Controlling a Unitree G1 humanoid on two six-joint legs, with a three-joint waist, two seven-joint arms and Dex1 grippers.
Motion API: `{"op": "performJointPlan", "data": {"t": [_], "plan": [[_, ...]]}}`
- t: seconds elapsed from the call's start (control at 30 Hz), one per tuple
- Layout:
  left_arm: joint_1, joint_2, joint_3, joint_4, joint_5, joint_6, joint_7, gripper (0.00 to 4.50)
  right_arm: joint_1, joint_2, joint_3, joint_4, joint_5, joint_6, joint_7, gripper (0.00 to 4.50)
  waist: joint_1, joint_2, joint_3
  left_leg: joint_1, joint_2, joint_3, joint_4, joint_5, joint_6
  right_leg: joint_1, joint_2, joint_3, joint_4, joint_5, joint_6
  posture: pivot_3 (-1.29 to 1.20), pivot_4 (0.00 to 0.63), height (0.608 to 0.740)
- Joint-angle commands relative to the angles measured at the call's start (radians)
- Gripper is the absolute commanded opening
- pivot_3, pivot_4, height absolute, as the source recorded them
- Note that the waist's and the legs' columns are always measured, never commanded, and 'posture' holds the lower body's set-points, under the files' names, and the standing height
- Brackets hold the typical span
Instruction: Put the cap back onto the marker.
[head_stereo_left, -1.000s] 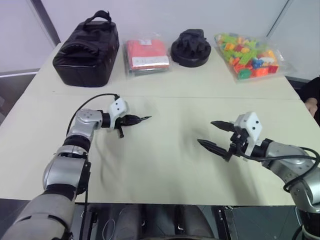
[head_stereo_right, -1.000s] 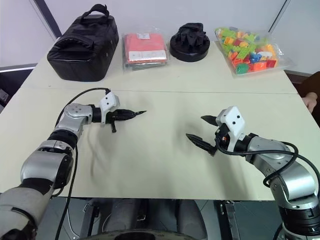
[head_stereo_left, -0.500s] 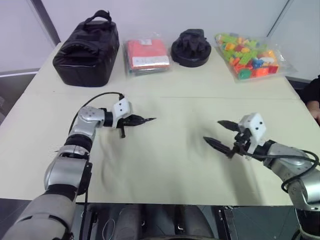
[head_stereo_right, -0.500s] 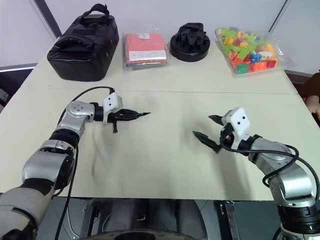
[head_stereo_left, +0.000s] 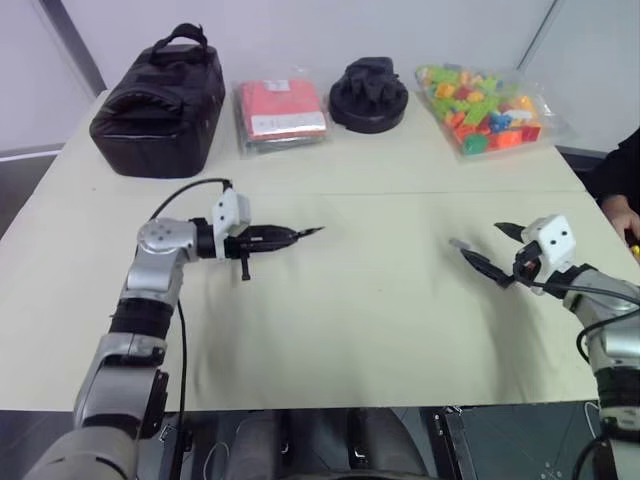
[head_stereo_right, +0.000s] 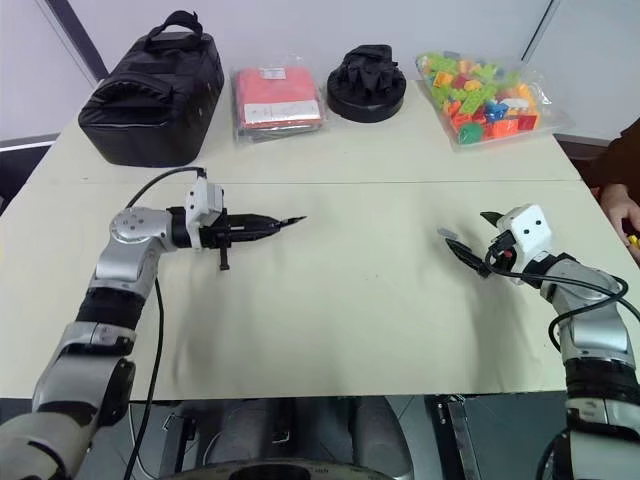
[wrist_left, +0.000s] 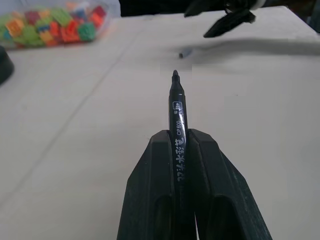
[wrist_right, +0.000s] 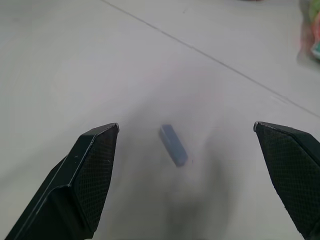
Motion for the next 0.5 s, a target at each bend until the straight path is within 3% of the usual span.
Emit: {"op": "performJointPlan", "data": {"t": [0.03, 0.27, 0.5], "plan": [[0.018, 0.014, -0.016, -0.11, -0.028, 0.035, 0.006, 0.06, -0.085, -0.011, 0.011, 0.129, -0.017, -0.059, 0.057, 4.5, 0.0, 0.0, 0.0, 0.0, 0.001, 0.0, 0.0, 0.0, 0.0, 0.0, 0.0, 0.0, 0.0, 0.0, 0.0, 0.0, 0.15, 0.74], [0.024, 0.042, -0.035, -0.155, -0.032, 0.064, -0.006, 0.06, -0.242, -0.008, 0.064, 0.389, -0.07, -0.128, 0.146, 4.5, 0.002, 0.0, 0.0, 0.0, 0.001, 0.0, 0.0, 0.0, 0.0, 0.0, 0.0, 0.0, 0.0, 0.0, 0.0, 0.0, 0.15, 0.74], [0.024, 0.077, -0.042, -0.157, -0.021, 0.047, 0.001, 0.06, -0.288, -0.001, 0.084, 0.496, -0.094, -0.129, 0.206, 4.5, 0.001, 0.001, 0.0, 0.0, 0.001, 0.001, 0.0, 0.0, -0.001, 0.0, 0.0, 0.001, 0.0, 0.0, 0.0, 0.0, 0.15, 0.74]]}}
